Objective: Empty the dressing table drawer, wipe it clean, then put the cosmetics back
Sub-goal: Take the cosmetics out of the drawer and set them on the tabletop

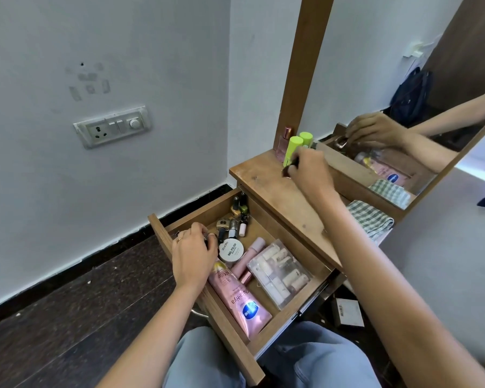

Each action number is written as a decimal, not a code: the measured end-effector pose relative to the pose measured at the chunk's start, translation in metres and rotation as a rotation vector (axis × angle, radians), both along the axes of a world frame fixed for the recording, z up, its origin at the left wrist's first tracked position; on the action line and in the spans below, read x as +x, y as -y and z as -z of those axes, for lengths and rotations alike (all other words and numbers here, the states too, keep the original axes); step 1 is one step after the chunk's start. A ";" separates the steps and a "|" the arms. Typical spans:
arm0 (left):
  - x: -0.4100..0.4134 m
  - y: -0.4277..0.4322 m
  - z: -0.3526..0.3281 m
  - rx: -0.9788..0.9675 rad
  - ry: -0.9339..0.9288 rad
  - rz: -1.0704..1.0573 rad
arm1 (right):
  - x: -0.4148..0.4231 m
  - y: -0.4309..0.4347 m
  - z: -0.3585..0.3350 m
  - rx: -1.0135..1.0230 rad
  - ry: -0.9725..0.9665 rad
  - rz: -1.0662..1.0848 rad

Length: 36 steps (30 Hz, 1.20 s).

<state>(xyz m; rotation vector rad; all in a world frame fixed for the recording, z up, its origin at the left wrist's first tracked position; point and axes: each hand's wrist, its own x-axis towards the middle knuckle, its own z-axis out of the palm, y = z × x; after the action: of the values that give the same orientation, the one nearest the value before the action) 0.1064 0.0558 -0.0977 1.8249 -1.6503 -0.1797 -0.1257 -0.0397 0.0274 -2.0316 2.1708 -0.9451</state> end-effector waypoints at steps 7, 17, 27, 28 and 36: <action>-0.001 0.000 -0.001 0.014 -0.006 -0.009 | -0.030 0.032 0.003 0.190 -0.111 0.131; -0.001 0.001 0.001 -0.002 0.013 0.002 | -0.026 0.048 0.019 0.124 -0.087 0.262; 0.000 0.001 0.000 0.004 0.008 0.005 | 0.011 -0.007 0.024 -0.001 -0.241 0.028; 0.000 0.001 0.000 0.006 0.011 0.007 | 0.025 -0.022 0.031 0.092 -0.214 -0.174; 0.000 0.000 -0.001 0.022 0.020 0.002 | 0.058 -0.054 0.102 0.625 -0.500 -0.555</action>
<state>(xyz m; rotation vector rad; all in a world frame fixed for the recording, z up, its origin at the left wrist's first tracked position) 0.1061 0.0558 -0.0964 1.8475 -1.6695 -0.1823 -0.0673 0.0146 -0.0749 -2.4289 1.5636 0.2935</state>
